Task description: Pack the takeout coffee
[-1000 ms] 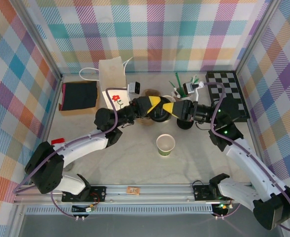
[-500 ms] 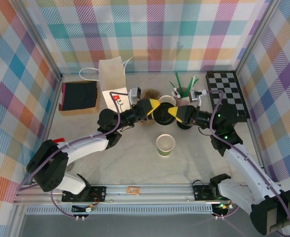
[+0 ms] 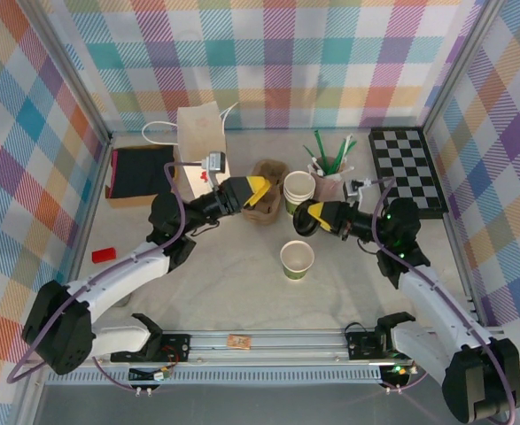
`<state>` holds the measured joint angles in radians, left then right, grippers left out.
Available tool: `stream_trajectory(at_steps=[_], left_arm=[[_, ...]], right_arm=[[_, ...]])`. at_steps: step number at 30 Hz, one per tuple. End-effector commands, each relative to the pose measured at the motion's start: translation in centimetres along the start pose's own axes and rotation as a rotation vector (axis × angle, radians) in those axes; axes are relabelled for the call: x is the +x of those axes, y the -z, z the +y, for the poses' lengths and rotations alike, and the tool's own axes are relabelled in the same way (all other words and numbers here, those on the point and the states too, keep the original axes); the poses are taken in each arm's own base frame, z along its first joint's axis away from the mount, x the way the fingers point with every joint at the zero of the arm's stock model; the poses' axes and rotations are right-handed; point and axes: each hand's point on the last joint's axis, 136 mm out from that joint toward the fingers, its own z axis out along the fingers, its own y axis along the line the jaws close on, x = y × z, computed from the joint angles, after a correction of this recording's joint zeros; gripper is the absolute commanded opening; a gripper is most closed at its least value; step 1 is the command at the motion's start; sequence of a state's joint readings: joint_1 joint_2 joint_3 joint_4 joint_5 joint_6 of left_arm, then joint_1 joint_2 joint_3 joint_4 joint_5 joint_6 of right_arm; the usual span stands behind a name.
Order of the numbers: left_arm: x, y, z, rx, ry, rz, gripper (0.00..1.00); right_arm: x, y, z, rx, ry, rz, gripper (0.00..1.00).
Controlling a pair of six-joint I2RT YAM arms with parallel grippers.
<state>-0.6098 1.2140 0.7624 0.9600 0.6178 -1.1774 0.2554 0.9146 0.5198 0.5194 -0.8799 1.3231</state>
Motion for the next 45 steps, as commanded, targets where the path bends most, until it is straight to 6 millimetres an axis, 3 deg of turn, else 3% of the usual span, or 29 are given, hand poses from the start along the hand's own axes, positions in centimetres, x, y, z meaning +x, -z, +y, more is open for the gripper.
stream_trajectory(at_steps=[1,8,13,19,45], left_arm=[[0.6,0.6,1.0,-0.055,-0.039,0.026,0.68],[1.6,1.8,2.3,-0.159,-0.077,0.053,0.68],[1.8,2.1,2.6,-0.185,-0.079,0.060,0.67],[1.8,2.1,2.9,-0.191,-0.074,0.059,0.67],[2.2,2.2,3.7,-0.209,-0.073,0.069,0.65]], right_arm=[[0.9,0.4,-0.6,-0.027,-0.024,0.009,0.11],[3.3,1.3,-3.4,-0.022,-0.089,0.034,0.12],[3.6,1.1,-3.2,-0.033,-0.078,0.051,0.13],[4.3,0.7,-5.6,-0.014,-0.113,0.071,0.13],[5.9,1.0,-10.3,0.140,-0.126,0.113,0.16]])
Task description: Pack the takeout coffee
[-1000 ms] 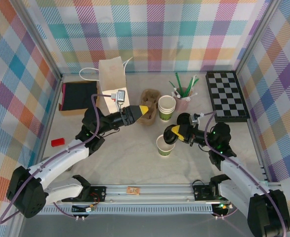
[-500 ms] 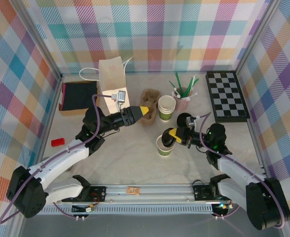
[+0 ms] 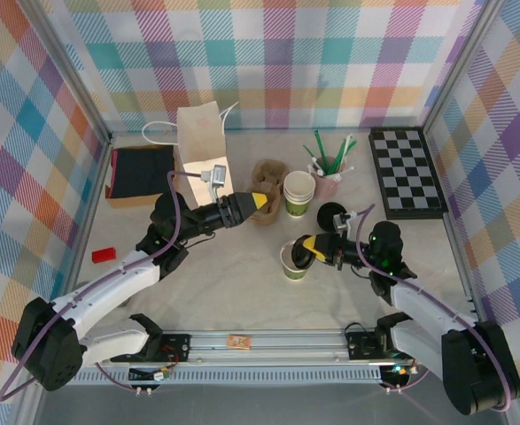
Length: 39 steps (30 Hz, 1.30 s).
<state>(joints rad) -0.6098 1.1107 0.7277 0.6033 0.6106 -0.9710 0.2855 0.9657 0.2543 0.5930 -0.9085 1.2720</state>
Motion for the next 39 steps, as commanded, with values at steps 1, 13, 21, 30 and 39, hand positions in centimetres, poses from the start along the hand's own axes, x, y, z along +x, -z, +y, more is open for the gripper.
stream_trajectory(at_steps=[1,13,21,30,39], left_arm=[[-0.4,0.2,-0.4,0.012,-0.035,-0.014,0.65],[-0.6,0.2,-0.5,0.009,-0.038,-0.016,0.65],[-0.6,0.1,-0.5,0.008,-0.040,-0.015,0.64],[-0.6,0.2,-0.6,0.008,-0.048,-0.014,0.64],[0.0,-0.1,0.7,-0.037,-0.047,0.016,0.63]], right_arm=[[0.7,0.1,-0.7,0.034,0.028,0.021,0.17],[0.7,0.4,-1.0,0.090,0.049,0.014,0.22],[0.0,0.1,-0.7,0.102,0.056,0.019,0.27],[0.0,0.2,-0.6,0.140,0.080,0.028,0.27],[0.3,0.5,-0.9,0.150,0.082,0.024,0.27]])
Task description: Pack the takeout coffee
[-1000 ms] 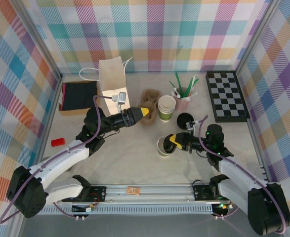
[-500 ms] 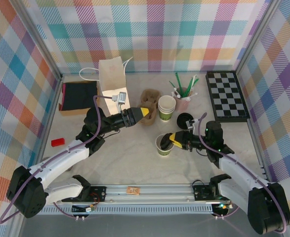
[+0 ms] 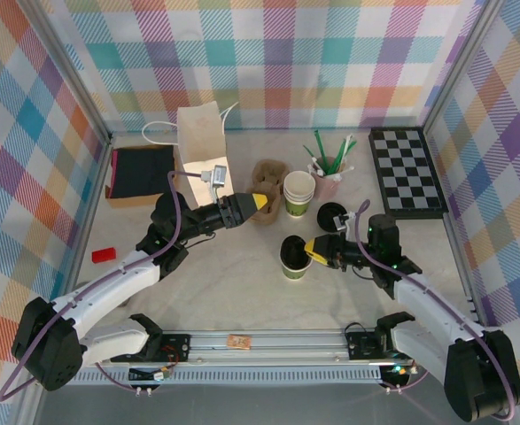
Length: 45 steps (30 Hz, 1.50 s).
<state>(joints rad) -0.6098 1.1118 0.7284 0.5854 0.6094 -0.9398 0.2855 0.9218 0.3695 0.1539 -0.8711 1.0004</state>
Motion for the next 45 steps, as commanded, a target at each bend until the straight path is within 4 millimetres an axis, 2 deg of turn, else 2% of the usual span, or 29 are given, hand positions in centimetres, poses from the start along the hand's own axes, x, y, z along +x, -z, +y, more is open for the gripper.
stream_trajectory(at_steps=[1,3,5,7,11,14,17,20,22,24,28,31,37,45], left_arm=[[0.2,0.0,1.0,-0.062,-0.034,0.027,0.63],[1.2,0.3,2.8,-0.187,-0.070,0.070,0.63],[2.0,0.8,3.9,-0.279,-0.124,0.102,0.63],[2.2,1.1,4.1,-0.289,-0.119,0.094,0.64],[2.3,1.3,4.4,-0.261,-0.064,0.068,0.65],[3.1,0.5,6.2,-0.271,0.029,0.109,0.65],[5.2,0.0,8.1,-0.369,0.020,0.222,0.63],[4.0,1.6,8.6,-0.428,0.013,0.147,0.62],[2.7,3.0,8.9,-0.447,0.051,0.086,0.62],[2.3,3.8,9.8,-0.455,0.101,0.059,0.62],[3.4,5.5,13.6,-0.571,0.188,0.058,0.60],[4.1,6.5,15.1,-0.619,0.220,0.044,0.60],[3.9,7.6,15.3,-0.649,0.203,0.033,0.60],[3.9,9.0,15.1,-0.666,0.185,0.017,0.60]], right_arm=[[-0.1,0.3,0.7,-0.004,0.047,-0.007,0.27],[0.0,0.4,0.9,0.000,0.055,-0.005,0.29],[-0.2,0.6,1.3,0.019,0.073,-0.012,0.34],[-0.4,1.2,1.9,0.077,0.101,-0.031,0.40],[-1.0,2.9,3.6,0.212,0.166,-0.068,0.43],[-1.0,3.7,4.5,0.326,0.220,-0.065,0.44],[-0.9,3.7,5.0,0.447,0.296,-0.052,0.44],[-0.5,2.7,5.3,0.566,0.361,-0.006,0.44],[0.0,1.6,5.1,0.666,0.419,0.036,0.44],[0.2,0.8,4.9,0.753,0.460,0.060,0.43],[0.5,0.0,4.5,0.901,0.509,0.098,0.43],[1.1,-1.2,4.9,0.924,0.530,0.125,0.43],[1.7,-3.3,4.0,1.019,0.539,0.163,0.44],[1.1,-5.4,2.8,1.151,0.535,0.205,0.45]])
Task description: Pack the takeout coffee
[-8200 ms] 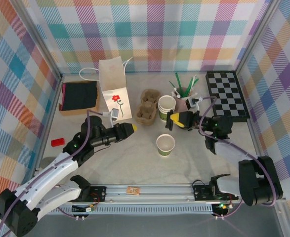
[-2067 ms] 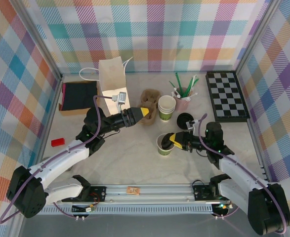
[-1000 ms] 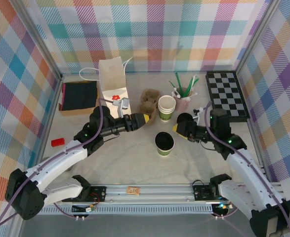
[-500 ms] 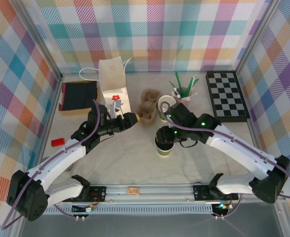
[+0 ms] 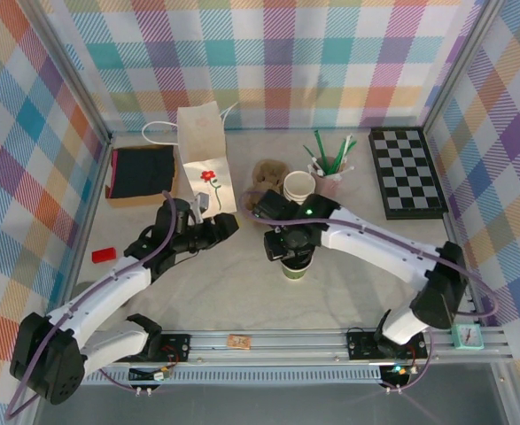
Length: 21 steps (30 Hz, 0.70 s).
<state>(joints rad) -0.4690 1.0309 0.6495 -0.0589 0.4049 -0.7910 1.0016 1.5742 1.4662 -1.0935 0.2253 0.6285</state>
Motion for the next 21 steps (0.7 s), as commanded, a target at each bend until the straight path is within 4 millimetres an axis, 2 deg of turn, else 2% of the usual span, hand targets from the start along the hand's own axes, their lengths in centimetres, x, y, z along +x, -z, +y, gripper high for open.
stream_trajectory(at_steps=[1,7,21], left_arm=[[0.2,0.7,0.9,-0.024,-0.006,-0.008,0.60],[0.2,1.1,1.1,-0.030,-0.011,-0.015,0.60],[0.0,1.3,0.9,-0.028,-0.021,-0.018,0.60]], right_arm=[[0.0,0.2,-0.7,0.083,-0.008,0.023,0.45],[0.2,-1.0,-1.1,0.150,-0.011,0.065,0.45],[0.3,-3.2,-0.2,0.157,-0.009,0.096,0.41]])
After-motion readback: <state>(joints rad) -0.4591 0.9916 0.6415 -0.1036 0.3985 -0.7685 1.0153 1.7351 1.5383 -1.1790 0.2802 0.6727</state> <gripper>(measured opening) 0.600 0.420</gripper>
